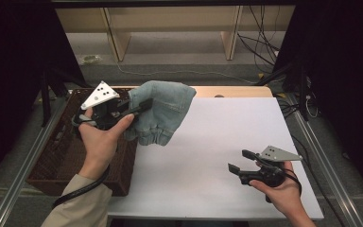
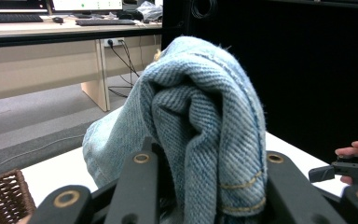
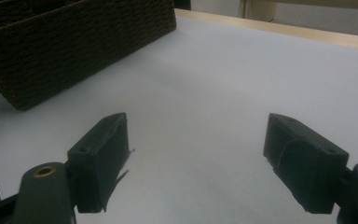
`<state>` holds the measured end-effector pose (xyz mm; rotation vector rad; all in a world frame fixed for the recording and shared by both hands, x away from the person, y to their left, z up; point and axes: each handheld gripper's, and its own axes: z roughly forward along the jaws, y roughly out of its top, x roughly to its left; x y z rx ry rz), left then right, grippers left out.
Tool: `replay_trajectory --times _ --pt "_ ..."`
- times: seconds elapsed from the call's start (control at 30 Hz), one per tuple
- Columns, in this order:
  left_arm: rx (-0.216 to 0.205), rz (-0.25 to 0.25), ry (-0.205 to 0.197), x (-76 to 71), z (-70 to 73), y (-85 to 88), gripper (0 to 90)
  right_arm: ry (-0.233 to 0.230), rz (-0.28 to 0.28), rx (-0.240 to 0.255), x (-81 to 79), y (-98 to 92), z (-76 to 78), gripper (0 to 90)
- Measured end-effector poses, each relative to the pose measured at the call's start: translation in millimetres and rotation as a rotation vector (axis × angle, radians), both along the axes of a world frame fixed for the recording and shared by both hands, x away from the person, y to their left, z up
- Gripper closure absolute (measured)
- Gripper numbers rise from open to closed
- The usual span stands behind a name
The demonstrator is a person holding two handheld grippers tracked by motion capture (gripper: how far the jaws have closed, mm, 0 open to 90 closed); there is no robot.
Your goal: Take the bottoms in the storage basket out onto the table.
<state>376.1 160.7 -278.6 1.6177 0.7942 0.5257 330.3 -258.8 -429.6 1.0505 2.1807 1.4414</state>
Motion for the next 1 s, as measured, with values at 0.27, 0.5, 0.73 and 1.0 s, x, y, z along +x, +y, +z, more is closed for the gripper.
replay_trajectory --times 0.27,0.5,0.73,1.0 --pt "-0.002 -0.022 0.007 0.6 -2.1 -8.1 70.2 -0.001 0.001 -0.001 -0.1 0.1 0.0 23.1" --pt "0.012 -0.040 0.011 0.7 -4.9 -16.0 70.3 -0.001 0.001 0.000 -0.1 0.0 0.1 23.1" --pt "0.025 -0.059 0.020 1.3 -9.0 -25.3 70.3 -0.002 0.002 0.001 -0.2 0.0 0.1 23.1" --pt "0.034 -0.080 0.028 1.3 -12.9 -35.1 70.2 -0.004 0.003 0.000 -0.4 -0.1 0.3 23.1"
